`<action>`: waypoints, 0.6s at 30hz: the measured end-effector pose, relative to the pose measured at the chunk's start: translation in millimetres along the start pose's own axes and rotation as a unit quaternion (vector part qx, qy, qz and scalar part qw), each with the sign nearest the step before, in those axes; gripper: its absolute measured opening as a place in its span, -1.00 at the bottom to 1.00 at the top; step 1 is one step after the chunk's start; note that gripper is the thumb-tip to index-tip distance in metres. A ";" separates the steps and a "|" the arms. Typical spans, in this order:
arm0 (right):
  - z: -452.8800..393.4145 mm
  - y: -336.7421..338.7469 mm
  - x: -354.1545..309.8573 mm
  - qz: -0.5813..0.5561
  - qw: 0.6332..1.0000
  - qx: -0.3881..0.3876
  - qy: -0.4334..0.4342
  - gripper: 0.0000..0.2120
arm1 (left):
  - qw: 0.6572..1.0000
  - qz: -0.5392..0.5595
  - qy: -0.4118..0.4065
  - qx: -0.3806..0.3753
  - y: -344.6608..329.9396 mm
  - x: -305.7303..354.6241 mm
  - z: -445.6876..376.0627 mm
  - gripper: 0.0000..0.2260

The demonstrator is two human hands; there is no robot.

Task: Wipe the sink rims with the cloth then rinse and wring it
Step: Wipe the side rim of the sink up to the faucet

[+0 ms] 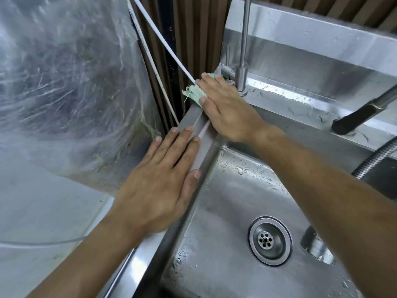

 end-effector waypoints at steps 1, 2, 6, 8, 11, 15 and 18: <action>3.3 -2.7 -0.7 -0.013 1.000 0.011 0.000 -0.50 | 1.000 0.007 0.008 -0.007 1.1 0.5 -0.2 -0.44; 11.4 -7.1 -2.9 -0.029 0.999 0.024 -0.002 -0.50 | 1.000 0.016 0.018 -0.015 1.9 0.7 -1.8 -0.43; 45.4 -18.8 -12.3 -0.062 0.998 0.025 -0.009 -0.49 | 0.997 0.035 0.056 -0.038 4.0 5.4 -27.3 -0.38; 33.1 -12.0 -4.6 -0.021 1.000 0.020 0.005 -0.48 | 0.996 0.042 0.068 -0.037 2.8 9.9 -45.2 -0.36; 5.0 -6.9 7.8 0.020 0.999 0.031 0.013 -0.49 | 0.997 0.034 0.070 -0.014 -2.6 11.9 -55.1 -0.36; 11.4 -19.1 9.1 -0.016 0.993 0.116 0.013 -0.55 | 0.998 0.017 0.057 0.004 -8.9 10.0 -51.9 -0.38; 33.4 -19.7 5.5 -0.019 0.984 0.178 -0.003 -0.61 | 0.999 0.012 0.050 -0.003 -7.8 9.0 -53.8 -0.37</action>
Point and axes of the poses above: each hand's wrist, its own z-axis away from the middle knuckle, its own y-axis out of the back of the hand, x = y × z, the point moved 1 cm from there along -z, towards the middle knuckle, and after that the axes turned 8 degrees about y, right-handed, at the moved point
